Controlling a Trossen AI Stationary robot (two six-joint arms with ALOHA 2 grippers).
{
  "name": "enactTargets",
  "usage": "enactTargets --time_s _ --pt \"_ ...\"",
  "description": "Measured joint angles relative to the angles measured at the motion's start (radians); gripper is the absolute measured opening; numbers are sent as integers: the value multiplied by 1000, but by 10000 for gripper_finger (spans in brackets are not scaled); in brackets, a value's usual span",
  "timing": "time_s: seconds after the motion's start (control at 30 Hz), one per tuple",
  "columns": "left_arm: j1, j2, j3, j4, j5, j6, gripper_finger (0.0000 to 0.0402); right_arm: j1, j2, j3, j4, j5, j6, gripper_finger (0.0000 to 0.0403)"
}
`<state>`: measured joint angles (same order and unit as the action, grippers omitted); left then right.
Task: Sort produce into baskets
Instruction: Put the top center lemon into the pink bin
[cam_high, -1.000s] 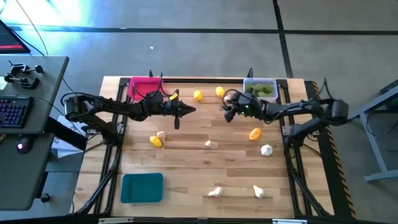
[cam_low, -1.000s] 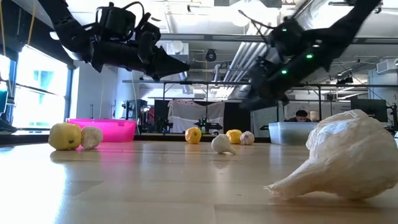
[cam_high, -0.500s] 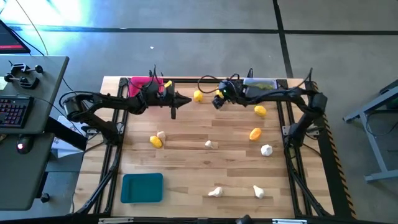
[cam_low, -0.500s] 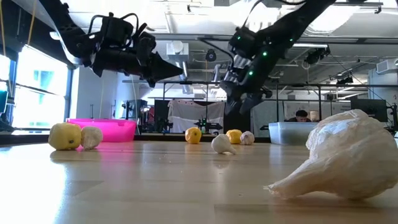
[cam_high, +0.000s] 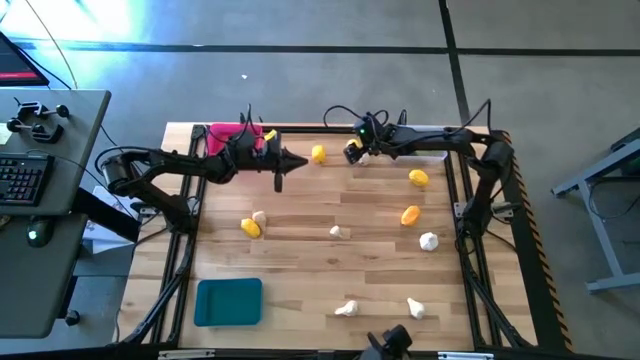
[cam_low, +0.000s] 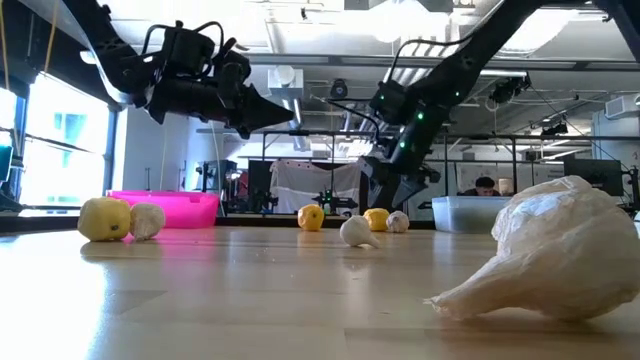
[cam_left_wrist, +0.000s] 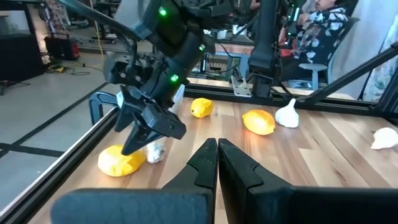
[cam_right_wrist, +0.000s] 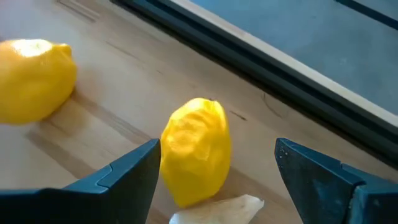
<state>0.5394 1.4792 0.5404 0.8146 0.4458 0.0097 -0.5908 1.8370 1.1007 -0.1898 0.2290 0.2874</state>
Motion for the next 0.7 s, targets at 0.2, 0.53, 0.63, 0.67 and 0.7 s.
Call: enactTargets --time_s 0.2,0.53,0.63,0.67,0.7 --pt "22 0 0 0 -1 -9 0 -4 33 0 -3 -23 0 307" --pt "31 0 0 -1 -3 -24 0 -20 68 0 -2 -48 -50 303" --pt "31 0 0 -1 -10 -16 0 -29 70 0 -2 -49 -30 280" --pt "32 0 0 -1 -10 -16 0 -32 70 0 -1 -49 -20 267" --pt "35 0 0 -1 -10 -16 0 -33 70 0 3 -49 -12 253"
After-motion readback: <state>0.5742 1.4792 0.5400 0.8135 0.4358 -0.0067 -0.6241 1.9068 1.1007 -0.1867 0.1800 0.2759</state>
